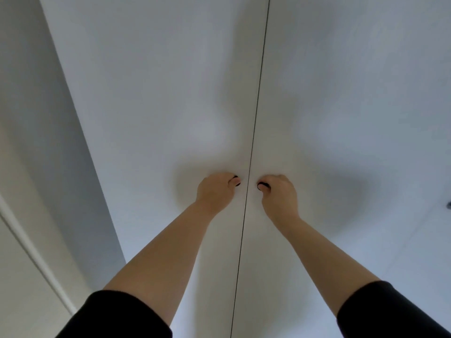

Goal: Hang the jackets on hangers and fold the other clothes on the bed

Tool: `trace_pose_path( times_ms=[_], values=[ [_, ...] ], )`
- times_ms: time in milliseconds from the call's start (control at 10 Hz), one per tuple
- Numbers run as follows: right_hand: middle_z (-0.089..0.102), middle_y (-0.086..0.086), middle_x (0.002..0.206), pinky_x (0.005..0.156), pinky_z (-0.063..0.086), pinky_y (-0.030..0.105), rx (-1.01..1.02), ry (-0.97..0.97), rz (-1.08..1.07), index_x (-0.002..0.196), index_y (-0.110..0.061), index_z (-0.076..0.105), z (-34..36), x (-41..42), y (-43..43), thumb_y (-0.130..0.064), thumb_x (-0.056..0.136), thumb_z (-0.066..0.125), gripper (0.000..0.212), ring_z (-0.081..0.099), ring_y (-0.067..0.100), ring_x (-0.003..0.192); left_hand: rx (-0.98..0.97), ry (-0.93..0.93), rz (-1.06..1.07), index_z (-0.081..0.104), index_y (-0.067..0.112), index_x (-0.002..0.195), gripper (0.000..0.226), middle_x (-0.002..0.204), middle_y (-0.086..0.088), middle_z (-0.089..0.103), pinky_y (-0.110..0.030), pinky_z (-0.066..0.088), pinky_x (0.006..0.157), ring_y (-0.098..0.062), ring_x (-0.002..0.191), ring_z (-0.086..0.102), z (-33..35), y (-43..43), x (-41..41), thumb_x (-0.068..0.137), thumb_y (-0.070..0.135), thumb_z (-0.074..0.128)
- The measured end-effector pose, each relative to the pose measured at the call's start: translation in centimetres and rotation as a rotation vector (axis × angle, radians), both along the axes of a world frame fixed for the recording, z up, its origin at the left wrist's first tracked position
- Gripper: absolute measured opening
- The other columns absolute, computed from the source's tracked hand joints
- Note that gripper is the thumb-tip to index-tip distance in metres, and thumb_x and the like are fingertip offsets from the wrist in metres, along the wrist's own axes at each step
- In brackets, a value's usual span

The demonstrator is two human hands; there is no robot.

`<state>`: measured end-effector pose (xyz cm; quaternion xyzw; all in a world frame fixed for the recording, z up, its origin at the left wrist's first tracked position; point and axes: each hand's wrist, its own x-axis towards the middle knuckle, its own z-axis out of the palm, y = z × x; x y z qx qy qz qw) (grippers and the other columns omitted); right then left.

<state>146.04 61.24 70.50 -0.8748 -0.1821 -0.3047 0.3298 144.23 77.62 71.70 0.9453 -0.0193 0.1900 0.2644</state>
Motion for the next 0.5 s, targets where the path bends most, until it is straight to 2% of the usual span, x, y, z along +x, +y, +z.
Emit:
trace_pose_path(
  times_ms=[100,200,300,400,500],
  values=[
    [0.057,0.002,0.08,0.067,0.028,0.018,0.026,0.076,-0.019,0.087,-0.009,0.068,0.1,-0.2,0.4,0.002,0.085,0.056,0.017,0.051,0.022,0.08,0.01,0.013,-0.008,0.062,0.022,0.085,0.03,0.076,0.004,0.061,-0.033,0.048,0.075,-0.022,0.084,0.06,0.4,-0.1,-0.2,0.101,0.031,0.037],
    [0.057,0.01,0.101,0.077,0.04,0.025,-0.097,0.245,-0.022,0.109,-0.012,0.059,0.8,-1.2,0.4,-0.005,0.091,0.049,0.022,0.053,0.026,0.095,0.007,0.077,-0.034,0.061,0.021,0.096,0.033,0.081,0.004,0.056,-0.033,0.045,0.073,-0.024,0.088,0.059,1.0,-0.6,-1.0,0.102,0.037,0.033],
    [0.045,0.009,0.129,0.088,0.046,0.036,-0.208,0.271,-0.065,0.138,-0.019,0.036,2.0,-3.8,0.2,-0.004,0.089,0.047,0.052,0.048,0.028,0.113,0.129,0.01,-0.021,0.058,0.018,0.106,0.032,0.097,0.001,0.059,-0.035,0.044,0.077,-0.025,0.099,0.057,1.6,-0.6,-3.1,0.1,0.042,0.037],
    [0.009,0.013,0.156,0.109,0.032,0.04,-0.319,0.19,-0.127,0.151,-0.023,0.009,3.7,-7.3,0.1,-0.011,0.092,0.049,0.072,0.024,0.031,0.138,0.309,-0.16,-0.014,0.039,0.013,0.14,0.051,0.146,-0.009,0.038,-0.041,0.031,0.107,-0.028,0.135,0.034,2.3,-0.1,-5.1,0.099,0.043,0.04],
    [-0.002,0.01,0.16,0.117,0.011,0.036,-0.231,0.066,-0.116,0.152,-0.02,0.008,7.7,-11.9,-1.1,-0.016,0.096,0.048,0.07,0.007,0.027,0.146,0.438,-0.3,0.01,0.015,0.02,0.152,0.063,0.16,-0.007,0.008,-0.049,0.009,0.117,-0.027,0.147,0.005,3.8,-0.4,-7.7,0.099,0.048,0.033]
  ],
)
